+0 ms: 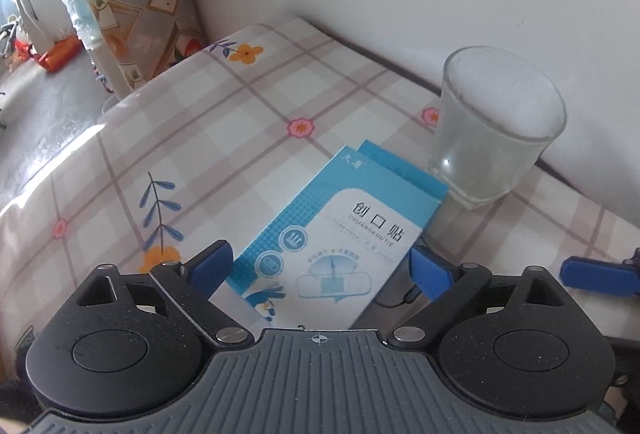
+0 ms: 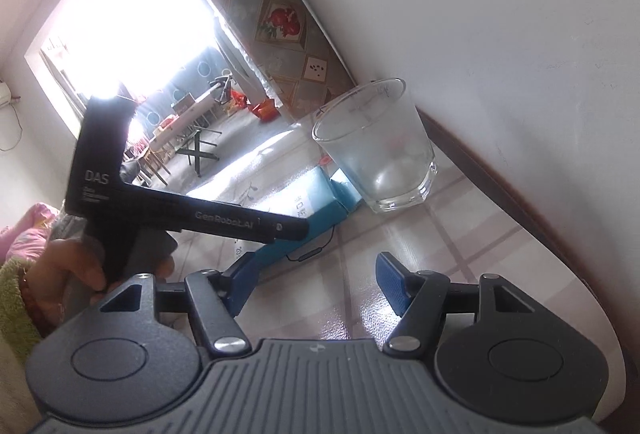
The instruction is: Organize soft objects
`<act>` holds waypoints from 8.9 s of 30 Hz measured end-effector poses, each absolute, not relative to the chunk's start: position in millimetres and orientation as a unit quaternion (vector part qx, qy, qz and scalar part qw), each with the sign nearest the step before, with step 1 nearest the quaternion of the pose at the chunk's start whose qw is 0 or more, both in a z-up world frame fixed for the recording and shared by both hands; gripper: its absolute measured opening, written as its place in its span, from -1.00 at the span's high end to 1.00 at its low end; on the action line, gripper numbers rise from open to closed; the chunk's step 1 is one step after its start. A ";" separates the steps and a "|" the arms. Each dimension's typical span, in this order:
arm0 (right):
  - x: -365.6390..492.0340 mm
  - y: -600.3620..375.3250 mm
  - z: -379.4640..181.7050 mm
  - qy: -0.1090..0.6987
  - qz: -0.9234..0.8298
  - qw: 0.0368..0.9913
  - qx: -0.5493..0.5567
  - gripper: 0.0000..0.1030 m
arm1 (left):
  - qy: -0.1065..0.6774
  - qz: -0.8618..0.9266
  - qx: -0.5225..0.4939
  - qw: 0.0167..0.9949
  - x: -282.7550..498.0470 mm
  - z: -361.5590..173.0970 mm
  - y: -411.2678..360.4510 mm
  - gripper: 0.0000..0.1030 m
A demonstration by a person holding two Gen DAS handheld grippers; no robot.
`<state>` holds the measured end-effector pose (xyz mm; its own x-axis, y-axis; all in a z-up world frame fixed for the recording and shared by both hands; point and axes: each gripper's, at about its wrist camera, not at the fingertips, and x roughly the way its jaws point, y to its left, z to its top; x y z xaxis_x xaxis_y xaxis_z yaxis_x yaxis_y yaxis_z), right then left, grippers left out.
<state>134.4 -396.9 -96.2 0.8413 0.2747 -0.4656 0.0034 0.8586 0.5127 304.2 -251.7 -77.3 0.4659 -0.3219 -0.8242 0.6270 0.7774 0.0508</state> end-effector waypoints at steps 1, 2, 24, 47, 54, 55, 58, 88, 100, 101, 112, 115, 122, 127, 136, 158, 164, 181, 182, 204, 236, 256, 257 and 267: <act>134.9 -398.0 -96.4 0.271 0.074 0.925 0.257 -0.31 | 0.431 -0.281 0.181 0.838 302.7 -77.4 -252.1 -0.82; 133.9 -397.9 -96.5 0.270 0.074 0.925 0.258 -0.32 | 0.431 -0.279 0.188 0.837 300.2 -77.4 -252.2 -0.80; 113.2 -397.4 -90.9 0.261 0.076 0.928 0.255 -0.41 | 0.377 -0.294 0.244 0.844 292.5 -73.2 -255.6 -0.90; 90.0 -423.1 -90.0 0.247 0.104 0.892 0.364 -0.43 | 0.497 -0.281 0.133 0.810 221.4 -74.5 -219.2 -0.50; 86.1 -403.4 -89.0 0.273 0.141 0.878 0.366 -0.41 | 0.475 -0.253 0.089 0.838 159.2 -70.4 -186.6 -0.50; 84.6 -399.0 -90.5 0.280 0.147 0.876 0.364 -0.41 | 0.470 -0.249 0.083 0.843 150.2 -70.2 -181.6 -0.50; 83.1 -383.1 -95.0 0.301 0.159 0.871 0.355 -0.32 | 0.460 -0.241 0.063 0.852 128.8 -71.1 -169.1 -0.50; 56.7 -320.5 -72.7 0.342 0.173 0.865 0.323 0.22 | 0.348 -0.287 0.047 0.892 71.3 -55.9 -130.7 -0.38; 70.4 -205.9 49.7 0.254 0.359 0.871 0.218 0.21 | 0.210 -0.156 0.000 0.965 34.2 49.9 -17.5 -0.39; 75.5 -188.0 56.6 0.253 0.380 0.865 0.207 0.21 | 0.201 -0.132 -0.003 0.971 32.7 56.9 -3.3 -0.39; 160.7 -16.1 51.5 0.367 0.474 0.794 0.105 0.21 | 0.267 0.006 -0.027 0.963 86.4 46.1 120.3 -0.39; 181.1 5.5 28.7 0.424 0.461 0.775 0.084 0.20 | 0.330 -0.008 -0.049 0.943 113.2 24.5 141.9 -0.39; 196.9 20.9 6.6 0.507 0.432 0.745 0.012 0.09 | 0.422 -0.065 -0.070 0.902 132.6 -11.3 159.6 -0.39; 199.5 24.8 18.0 0.511 0.423 0.748 -0.028 -0.20 | 0.461 -0.095 -0.125 0.873 130.9 -21.2 179.1 -0.47; 217.8 48.1 30.6 0.488 0.432 0.758 -0.032 -0.13 | 0.395 -0.043 -0.131 0.908 103.3 -5.9 201.5 -0.61; 230.5 114.7 -36.7 0.592 0.394 0.699 -0.071 -0.17 | 0.288 0.012 -0.116 0.950 54.7 16.7 216.7 -0.89; 211.4 64.4 23.2 0.497 0.423 0.757 -0.011 -0.32 | 0.278 0.019 -0.129 0.952 41.4 23.4 215.1 -0.96; 44.9 -136.1 66.1 0.245 0.242 0.937 0.055 -1.00 | 0.273 -0.017 -0.072 0.959 12.3 44.9 129.7 -1.00; 38.5 -143.0 63.6 0.239 0.227 0.943 0.054 -1.00 | 0.278 -0.020 -0.067 0.958 11.8 44.9 122.7 -1.00; -33.9 -179.7 30.2 0.217 0.070 0.974 0.004 -1.00 | 0.281 0.035 0.033 0.959 -9.8 35.8 32.8 -1.00; -32.2 -159.7 27.5 0.268 0.031 0.963 0.016 -1.00 | 0.362 0.028 0.002 0.932 -8.1 18.2 46.6 -1.00; -30.8 -146.4 22.1 0.286 0.052 0.957 -0.007 -1.00 | 0.368 0.034 0.002 0.929 -3.7 14.2 52.4 -1.00; -30.5 -146.5 21.7 0.287 0.053 0.956 -0.007 -1.00 | 0.369 0.034 0.002 0.929 -3.3 13.9 51.6 -1.00; -28.9 -145.3 20.8 0.291 0.066 0.954 -0.011 -1.00 | 0.372 0.033 0.006 0.928 -2.7 13.0 49.3 -1.00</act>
